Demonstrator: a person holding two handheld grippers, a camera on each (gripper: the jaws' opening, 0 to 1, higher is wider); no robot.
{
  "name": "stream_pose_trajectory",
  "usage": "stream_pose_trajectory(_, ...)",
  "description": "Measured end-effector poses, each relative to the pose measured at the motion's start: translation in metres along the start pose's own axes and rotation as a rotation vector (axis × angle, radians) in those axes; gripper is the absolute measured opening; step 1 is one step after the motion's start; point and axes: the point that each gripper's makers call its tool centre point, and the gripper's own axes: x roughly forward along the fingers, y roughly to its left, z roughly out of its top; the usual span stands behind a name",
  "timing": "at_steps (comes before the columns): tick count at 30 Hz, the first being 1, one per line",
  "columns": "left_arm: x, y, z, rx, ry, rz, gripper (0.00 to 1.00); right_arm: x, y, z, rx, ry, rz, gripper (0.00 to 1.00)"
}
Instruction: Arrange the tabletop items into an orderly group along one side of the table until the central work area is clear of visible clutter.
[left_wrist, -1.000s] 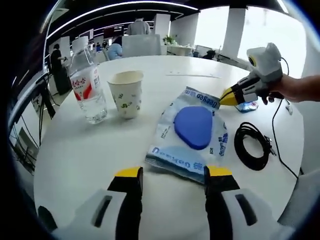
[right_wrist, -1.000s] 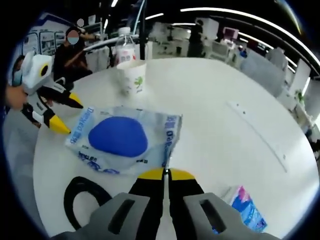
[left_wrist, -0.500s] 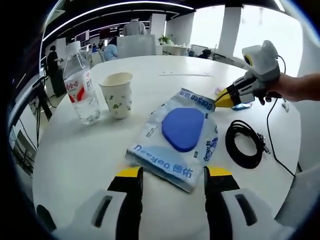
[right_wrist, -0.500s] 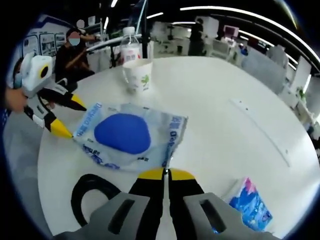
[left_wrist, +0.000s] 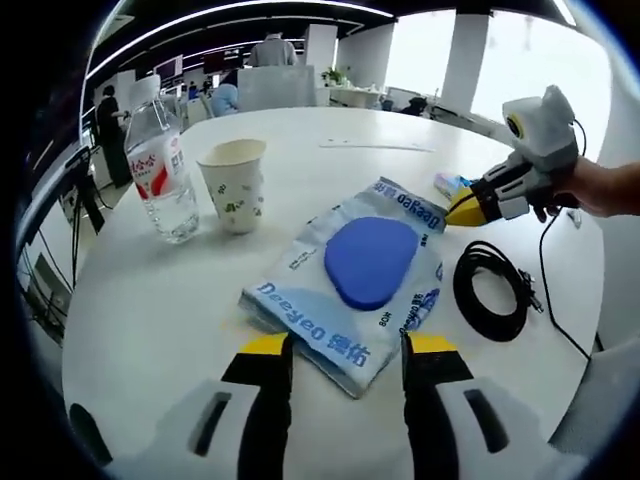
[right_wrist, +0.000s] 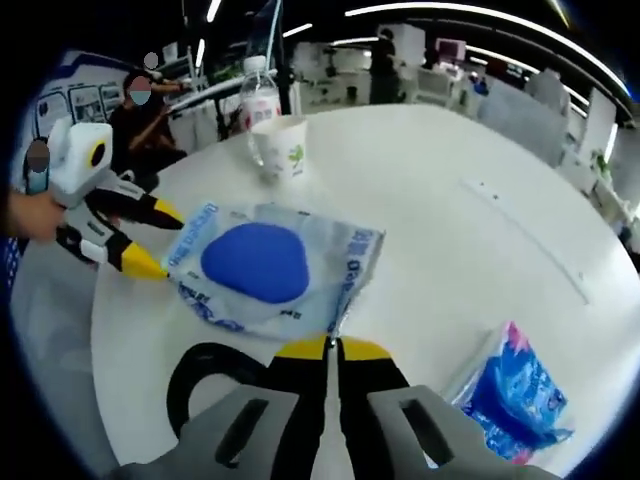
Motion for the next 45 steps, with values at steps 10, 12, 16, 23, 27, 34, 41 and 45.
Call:
stream_pose_trajectory(10,-0.001,0.011,-0.008,-0.073,0.044,0.046,0.30,-0.004,0.011,-0.008,0.049,-0.004,0.008,0.00)
stream_pose_trajectory(12,0.000,0.011,-0.010,-0.073,0.055,0.048,0.28,-0.004,0.012,-0.008,0.053,-0.006,0.014,0.00)
stream_pose_trajectory(16,0.001,0.013,-0.013,-0.090,0.065,0.058,0.24,-0.006,0.015,-0.010,0.061,-0.005,0.021,0.00)
stream_pose_trajectory(23,0.003,0.020,-0.013,-0.112,0.075,0.069,0.14,-0.006,0.012,-0.011,0.039,-0.002,0.020,0.01)
stream_pose_trajectory(27,0.003,0.021,-0.013,-0.122,0.076,0.060,0.12,-0.005,0.011,-0.010,0.044,-0.004,0.022,0.03)
stream_pose_trajectory(34,0.005,0.020,-0.012,-0.134,0.074,0.050,0.08,-0.002,0.011,-0.008,0.043,0.005,0.021,0.02)
stream_pose_trajectory(41,0.005,0.019,-0.005,-0.146,0.075,0.033,0.01,-0.001,0.014,-0.007,0.052,0.005,0.031,0.00)
stream_pose_trajectory(45,0.004,0.020,0.000,-0.117,0.067,0.035,0.00,-0.003,0.013,-0.004,0.041,-0.006,0.026,0.00)
